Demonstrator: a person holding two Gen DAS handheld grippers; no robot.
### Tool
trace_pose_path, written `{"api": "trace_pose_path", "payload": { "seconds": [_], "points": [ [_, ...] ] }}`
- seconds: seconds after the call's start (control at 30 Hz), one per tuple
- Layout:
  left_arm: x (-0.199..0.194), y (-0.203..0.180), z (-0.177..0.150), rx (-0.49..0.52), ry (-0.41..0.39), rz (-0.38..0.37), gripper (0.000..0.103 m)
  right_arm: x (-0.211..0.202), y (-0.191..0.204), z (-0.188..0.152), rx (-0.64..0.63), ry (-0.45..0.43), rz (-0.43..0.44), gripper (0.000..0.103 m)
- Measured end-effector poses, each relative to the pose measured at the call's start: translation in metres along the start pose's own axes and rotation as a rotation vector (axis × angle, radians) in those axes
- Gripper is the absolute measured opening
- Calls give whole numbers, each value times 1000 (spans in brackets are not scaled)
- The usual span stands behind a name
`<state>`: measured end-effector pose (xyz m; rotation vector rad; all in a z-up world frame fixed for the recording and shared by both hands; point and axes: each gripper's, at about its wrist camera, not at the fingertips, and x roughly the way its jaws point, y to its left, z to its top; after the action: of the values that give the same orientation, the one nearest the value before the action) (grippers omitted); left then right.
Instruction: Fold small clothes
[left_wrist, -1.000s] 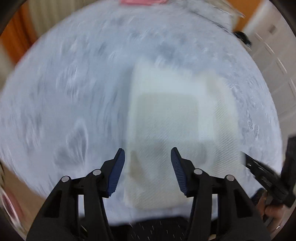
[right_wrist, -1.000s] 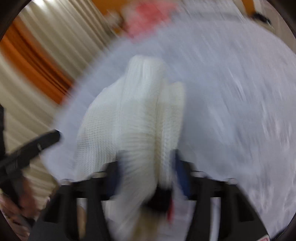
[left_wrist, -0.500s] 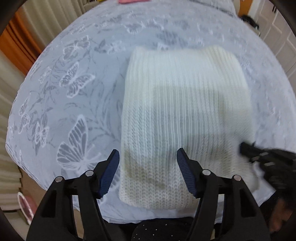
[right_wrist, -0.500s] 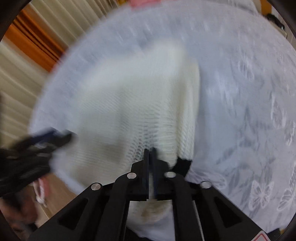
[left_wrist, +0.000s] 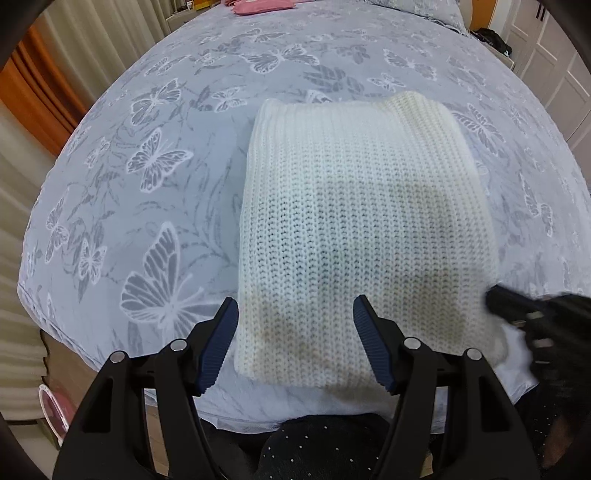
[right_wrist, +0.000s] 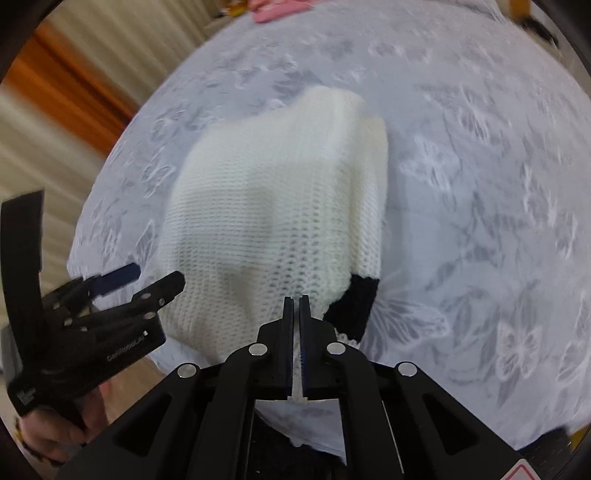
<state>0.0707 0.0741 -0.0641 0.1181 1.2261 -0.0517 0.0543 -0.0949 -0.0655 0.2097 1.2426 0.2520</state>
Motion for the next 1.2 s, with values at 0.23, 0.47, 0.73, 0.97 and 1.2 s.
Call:
{"api": "trace_pose_path", "payload": {
  "seconds": [0.23, 0.47, 0.73, 0.97, 1.2],
  "points": [
    [-23, 3, -8, -6, -42, 14, 68, 12, -3, -19, -30, 38, -72, 4],
    [-50, 2, -20, 5, -136, 38, 86, -53, 17, -28, -11, -149, -68, 36],
    [-70, 4, -37, 20, -228, 59, 88, -76, 26, -41, 59, -287, -159, 59],
    [-78, 12, -54, -6, -276, 64, 88, -72, 34, -63, 55, -299, -180, 64],
    [-82, 15, -64, 9, -278, 89, 95, -67, 50, -78, 43, -305, -196, 64]
  ]
}}
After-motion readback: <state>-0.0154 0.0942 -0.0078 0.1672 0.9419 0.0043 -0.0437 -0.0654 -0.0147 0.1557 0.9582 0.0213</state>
